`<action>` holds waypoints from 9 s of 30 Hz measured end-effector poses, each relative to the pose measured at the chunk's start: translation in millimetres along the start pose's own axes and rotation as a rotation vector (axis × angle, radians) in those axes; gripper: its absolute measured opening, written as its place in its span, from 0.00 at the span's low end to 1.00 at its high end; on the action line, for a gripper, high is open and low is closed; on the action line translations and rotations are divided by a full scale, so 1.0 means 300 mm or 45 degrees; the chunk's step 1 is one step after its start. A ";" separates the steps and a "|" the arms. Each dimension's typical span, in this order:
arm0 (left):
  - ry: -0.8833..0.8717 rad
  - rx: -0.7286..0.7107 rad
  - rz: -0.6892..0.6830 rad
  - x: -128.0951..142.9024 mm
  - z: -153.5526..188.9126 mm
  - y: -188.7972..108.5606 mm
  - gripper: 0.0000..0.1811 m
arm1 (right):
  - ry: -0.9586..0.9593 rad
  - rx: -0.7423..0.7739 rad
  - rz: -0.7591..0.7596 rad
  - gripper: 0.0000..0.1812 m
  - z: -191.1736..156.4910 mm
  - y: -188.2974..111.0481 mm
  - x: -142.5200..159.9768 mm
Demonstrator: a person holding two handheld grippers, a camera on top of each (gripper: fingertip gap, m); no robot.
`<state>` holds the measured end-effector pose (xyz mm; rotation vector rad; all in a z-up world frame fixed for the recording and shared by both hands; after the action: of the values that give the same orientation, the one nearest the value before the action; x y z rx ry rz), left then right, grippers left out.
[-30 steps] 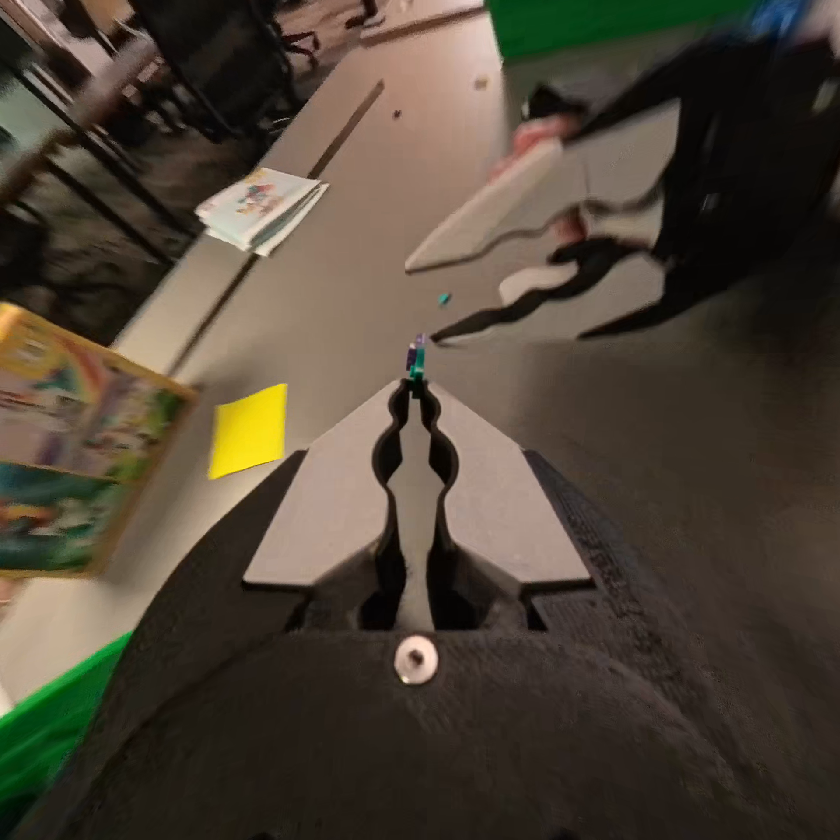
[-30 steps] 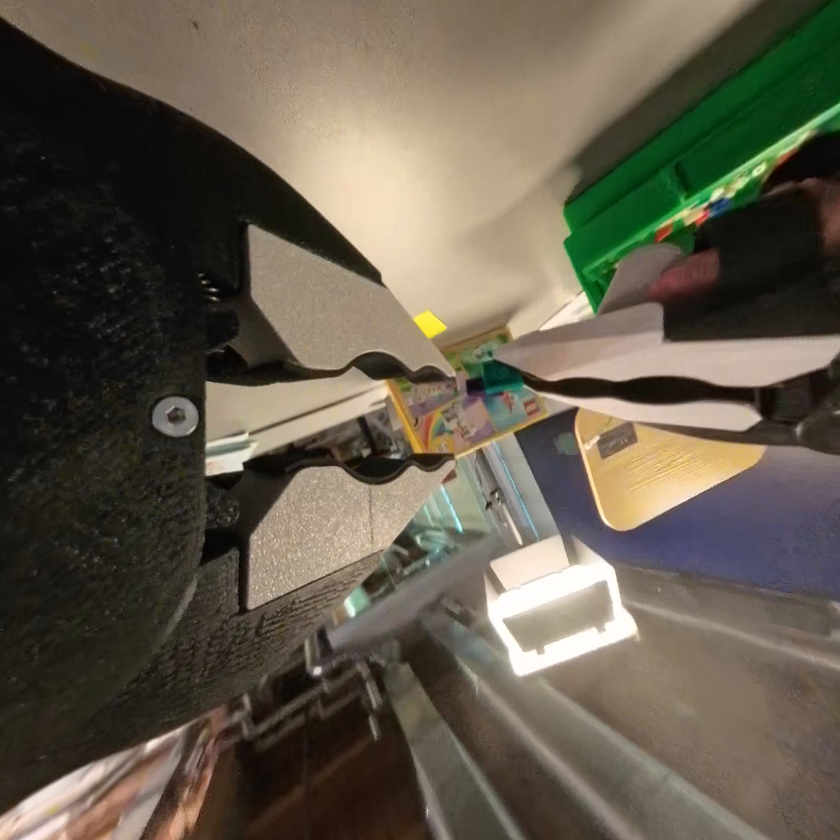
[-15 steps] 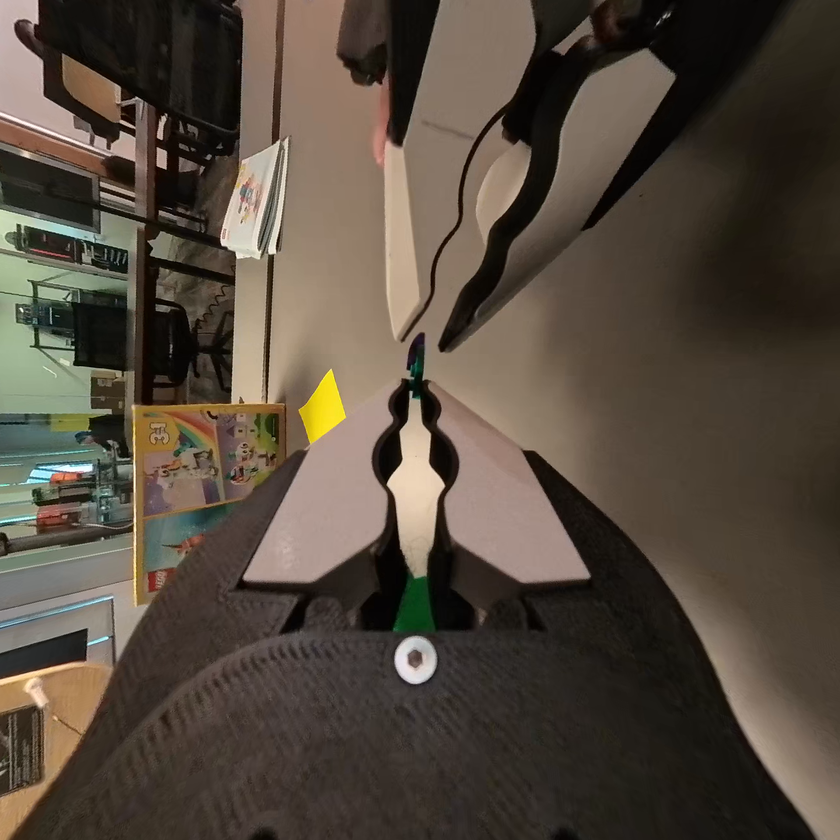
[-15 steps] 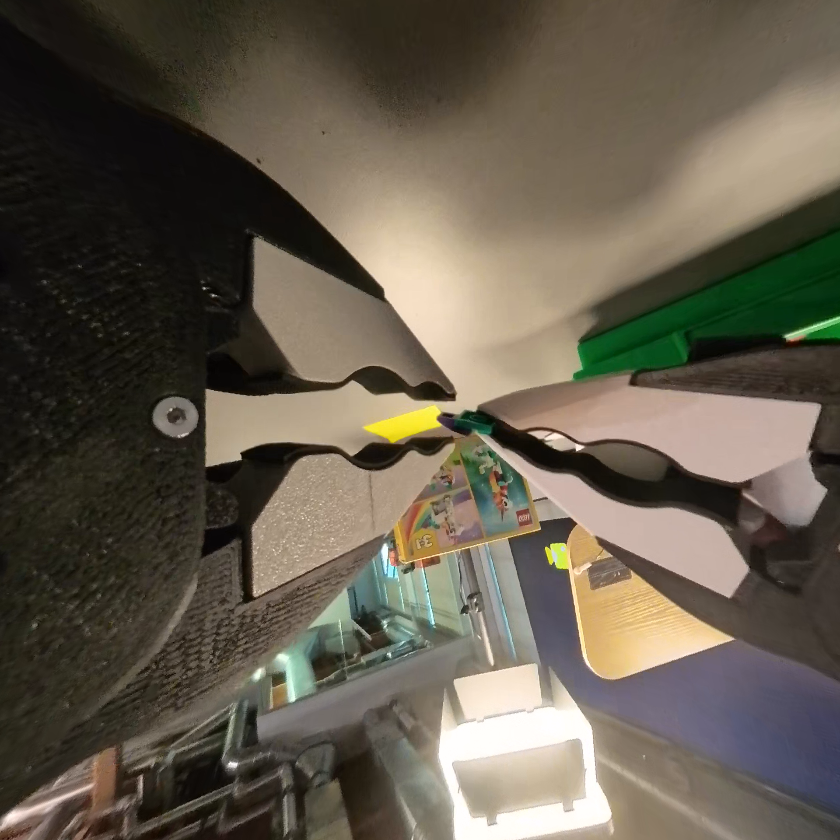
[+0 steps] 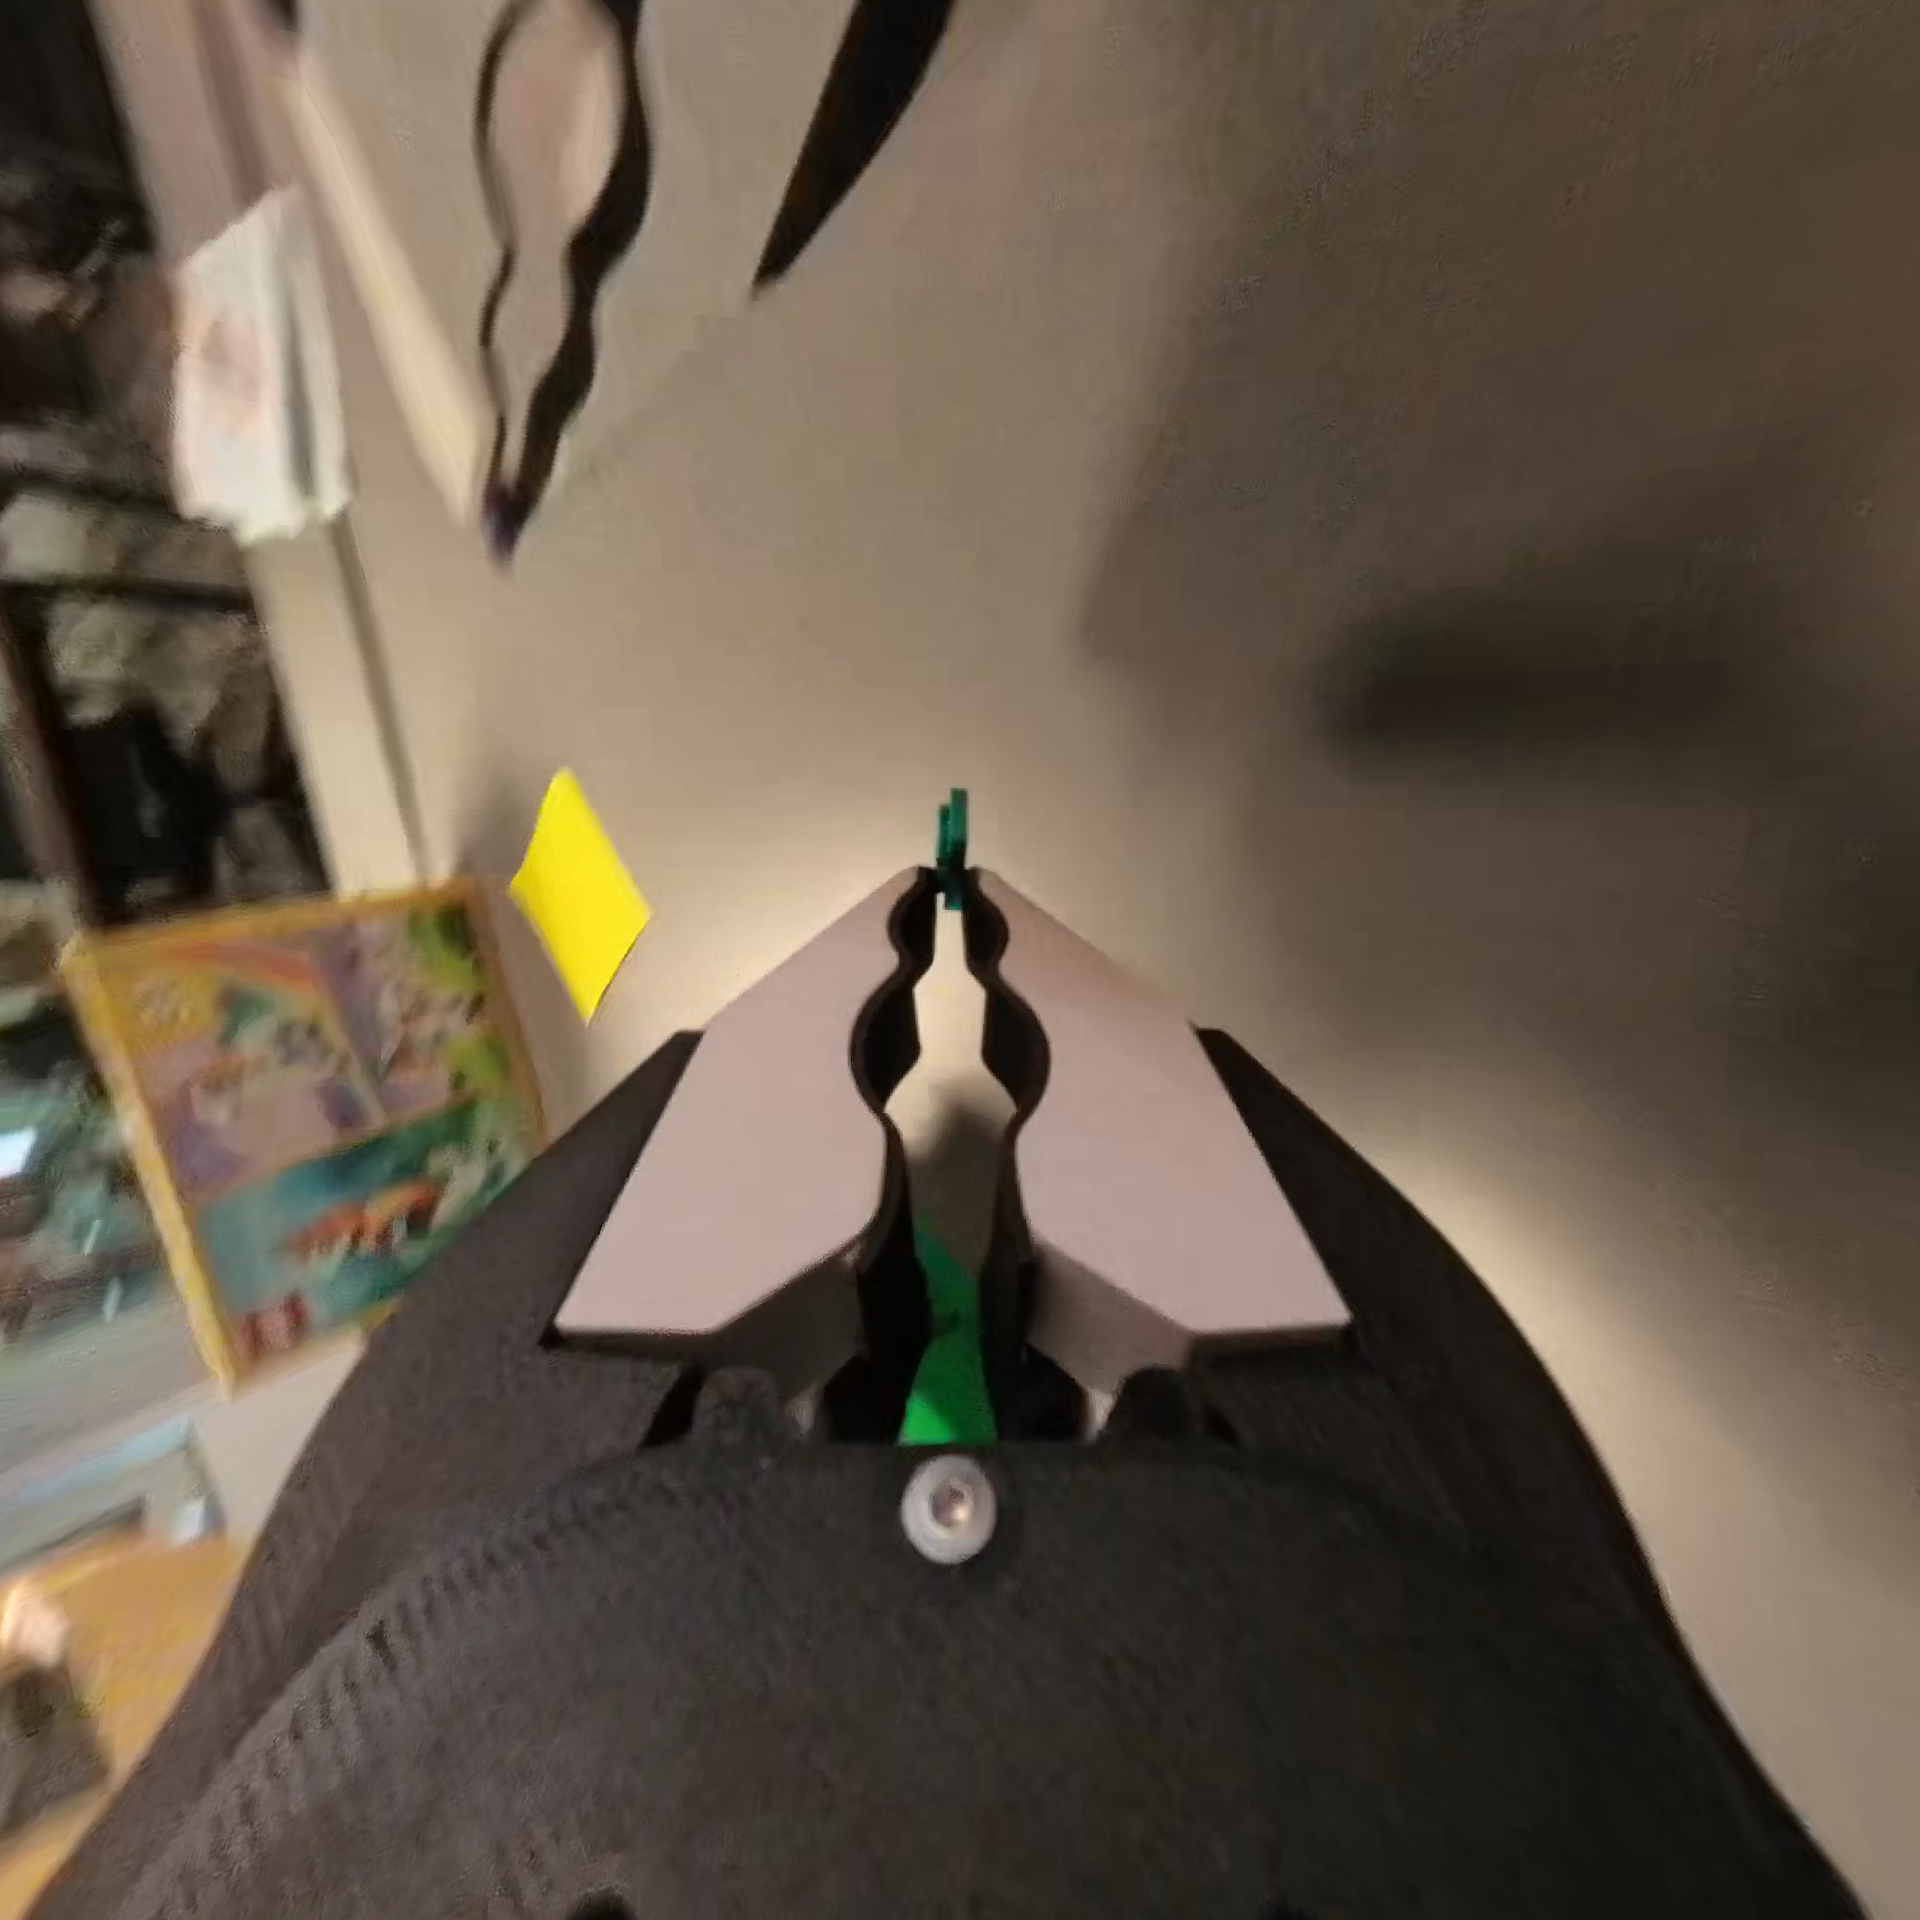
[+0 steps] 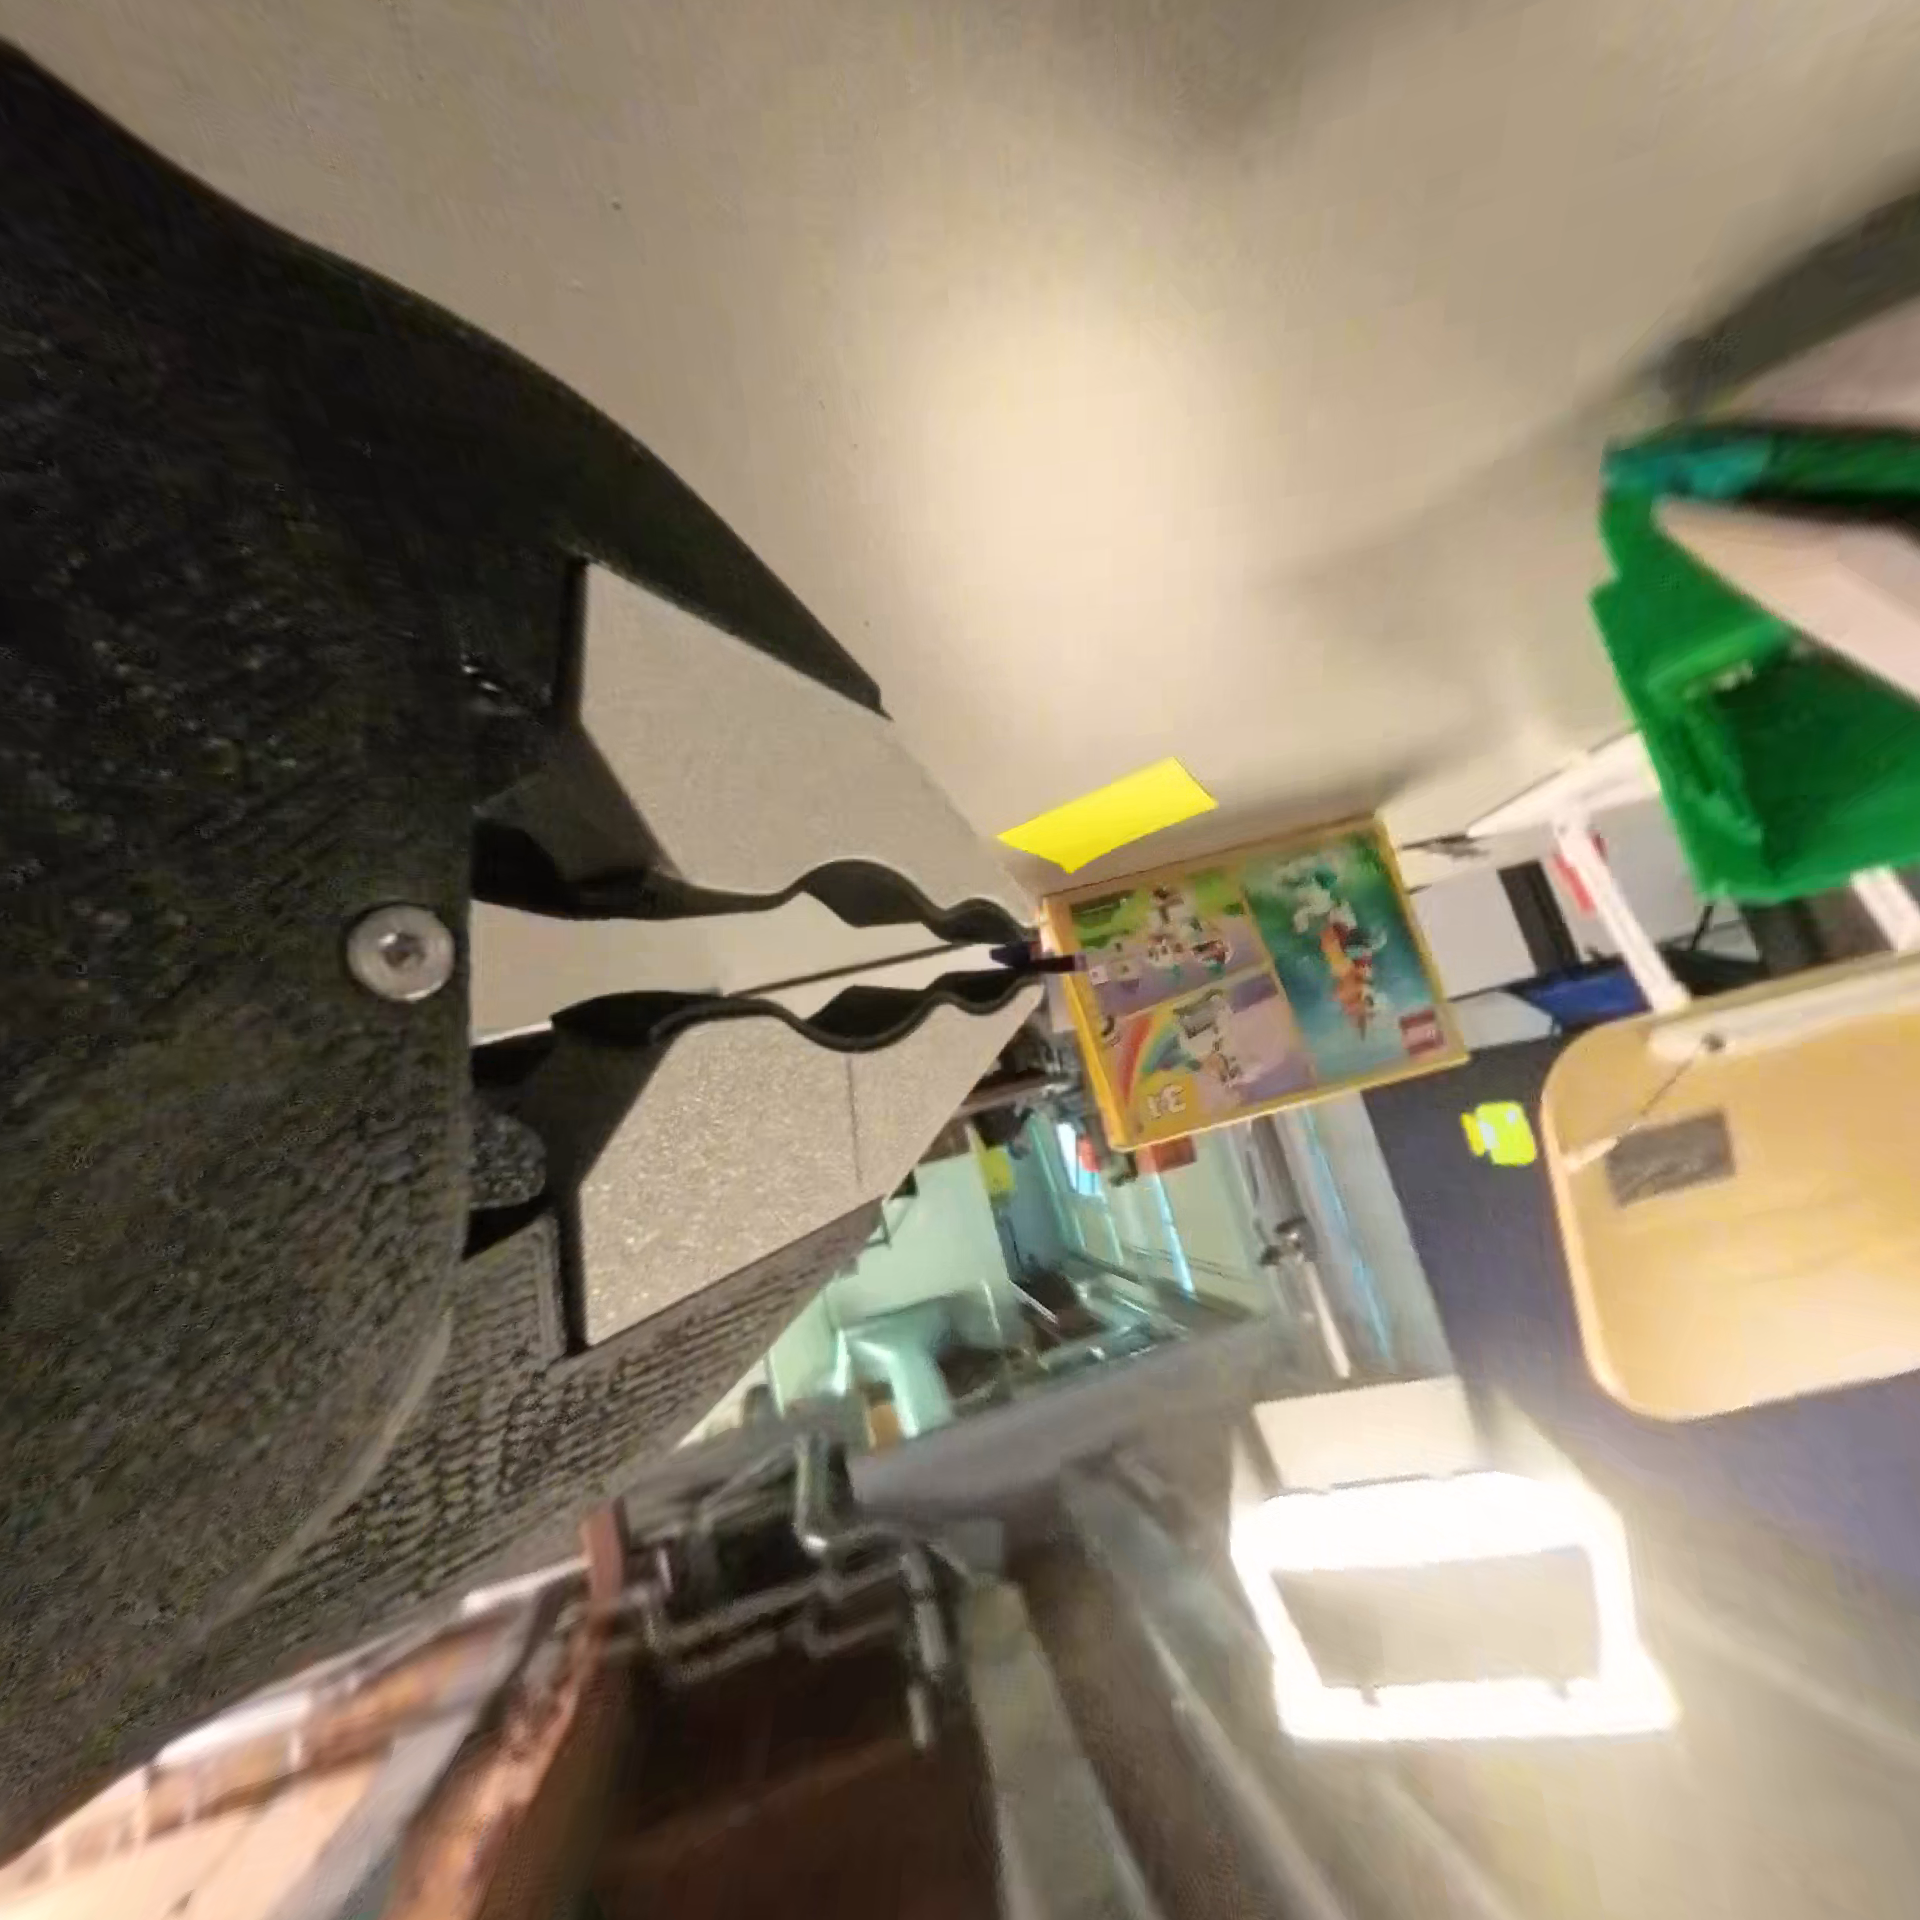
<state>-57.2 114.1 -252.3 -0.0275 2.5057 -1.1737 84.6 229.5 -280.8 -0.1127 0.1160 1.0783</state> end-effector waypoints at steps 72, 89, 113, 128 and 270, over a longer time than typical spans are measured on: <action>-1.182 0.352 0.635 -0.201 -0.264 0.309 0.26 | 1.741 0.211 -1.247 0.20 0.088 -0.332 0.906; -0.685 0.789 0.513 -0.177 -0.354 0.562 0.21 | 1.708 0.259 -1.544 0.23 0.090 -0.293 1.104; -0.602 0.725 0.508 -0.224 -0.337 0.588 0.03 | 0.481 0.511 -0.640 0.02 0.138 -0.213 0.529; -1.264 -0.467 0.530 0.184 -0.298 -0.146 0.03 | 0.553 0.146 0.099 0.02 0.127 -0.020 -0.014; -1.260 -0.174 1.200 -0.048 -0.216 0.238 0.21 | 1.217 -0.105 -0.178 0.37 0.737 -0.386 -0.066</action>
<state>-55.9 211.0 -263.1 0.3901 1.3946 -0.3977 186.2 190.8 -55.2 -0.6973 0.9086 0.8127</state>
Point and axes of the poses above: each gripper's, where its closed fingertips meet, y out along the fingers, x out of its underside, z = x × y across the jaws, the point moved 10 cm from there along -y, back along the fingers, and after that the axes turned 9 degrees about -y, right-handed, at the moved point
